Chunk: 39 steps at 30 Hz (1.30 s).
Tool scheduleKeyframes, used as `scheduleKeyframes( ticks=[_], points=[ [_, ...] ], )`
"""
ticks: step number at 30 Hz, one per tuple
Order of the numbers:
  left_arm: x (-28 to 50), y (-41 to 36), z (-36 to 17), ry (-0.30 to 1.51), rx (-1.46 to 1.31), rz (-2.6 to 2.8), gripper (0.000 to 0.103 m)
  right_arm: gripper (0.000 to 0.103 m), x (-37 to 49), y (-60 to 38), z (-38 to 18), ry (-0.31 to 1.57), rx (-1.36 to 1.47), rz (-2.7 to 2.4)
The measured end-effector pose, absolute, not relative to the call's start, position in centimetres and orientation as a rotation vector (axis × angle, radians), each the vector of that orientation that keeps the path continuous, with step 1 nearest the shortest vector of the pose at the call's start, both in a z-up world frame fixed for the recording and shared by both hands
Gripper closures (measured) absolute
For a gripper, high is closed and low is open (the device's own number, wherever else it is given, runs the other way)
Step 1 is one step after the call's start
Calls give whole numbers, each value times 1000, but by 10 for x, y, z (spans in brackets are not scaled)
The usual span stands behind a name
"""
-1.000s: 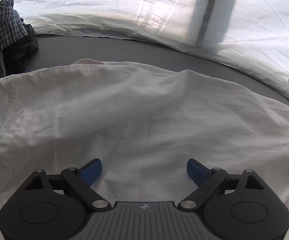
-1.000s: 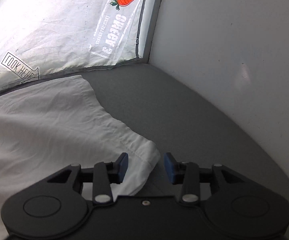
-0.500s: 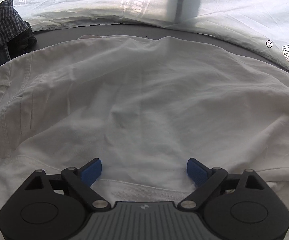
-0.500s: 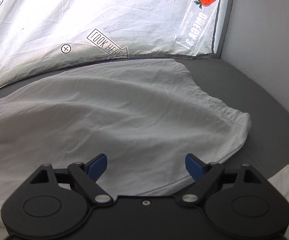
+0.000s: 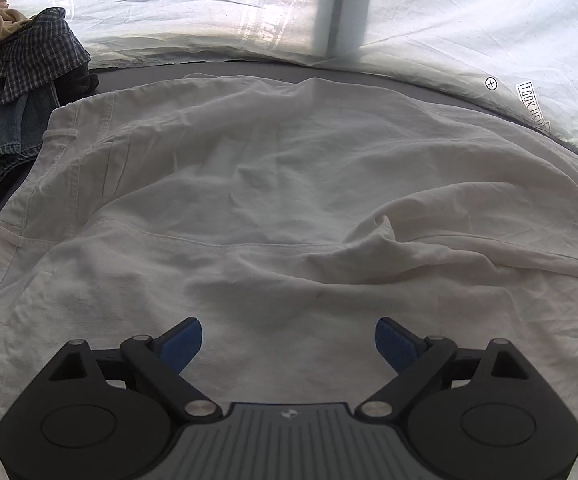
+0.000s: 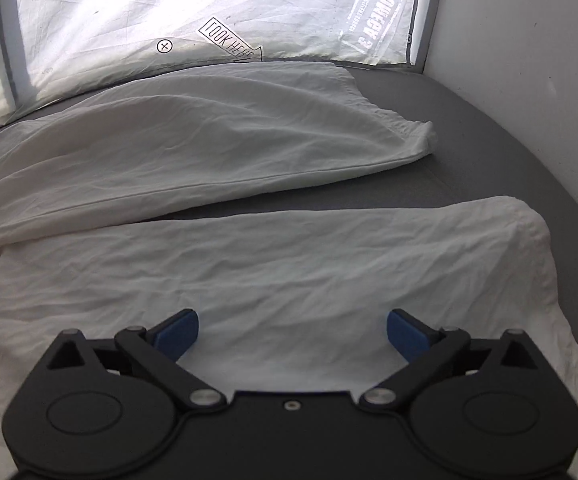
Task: Fold clothes
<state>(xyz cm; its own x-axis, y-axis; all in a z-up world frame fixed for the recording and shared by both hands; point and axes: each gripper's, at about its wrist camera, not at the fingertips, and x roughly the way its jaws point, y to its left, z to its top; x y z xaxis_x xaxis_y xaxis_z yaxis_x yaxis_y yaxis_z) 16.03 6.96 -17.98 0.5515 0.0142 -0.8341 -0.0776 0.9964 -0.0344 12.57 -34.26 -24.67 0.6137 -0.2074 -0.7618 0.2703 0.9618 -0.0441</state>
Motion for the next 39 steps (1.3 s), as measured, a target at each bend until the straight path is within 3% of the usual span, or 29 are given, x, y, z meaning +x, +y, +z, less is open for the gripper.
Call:
scheduleKeyframes(
  ticks=[8, 10, 12, 25, 27, 29, 31, 34, 39],
  points=[
    [107, 29, -205, 1082, 53, -9, 9, 0, 74, -352, -252, 848, 215, -183],
    [97, 22, -207, 1078, 62, -1, 8, 0, 54, -365, -251, 807, 322, -146],
    [93, 22, -209, 1091, 34, 29, 0, 0, 34, -378, -250, 758, 437, -105],
    [83, 18, -212, 1080, -90, 184, 0, 1, -96, -502, -254, 519, 1032, -292],
    [84, 18, -213, 1079, -99, 197, 0, 6, -115, -514, -261, 506, 1107, -338],
    [84, 18, -213, 1079, -104, 204, 0, 24, -131, -523, -269, 491, 1170, -377],
    [84, 18, -213, 1078, -107, 210, 0, 26, -140, -526, -273, 474, 1197, -401],
    [84, 17, -213, 1077, -113, 218, 0, 43, -143, -531, -278, 464, 1215, -432],
    [84, 18, -213, 1076, -116, 221, 0, 47, -135, -533, -280, 520, 1148, -480]
  ],
)
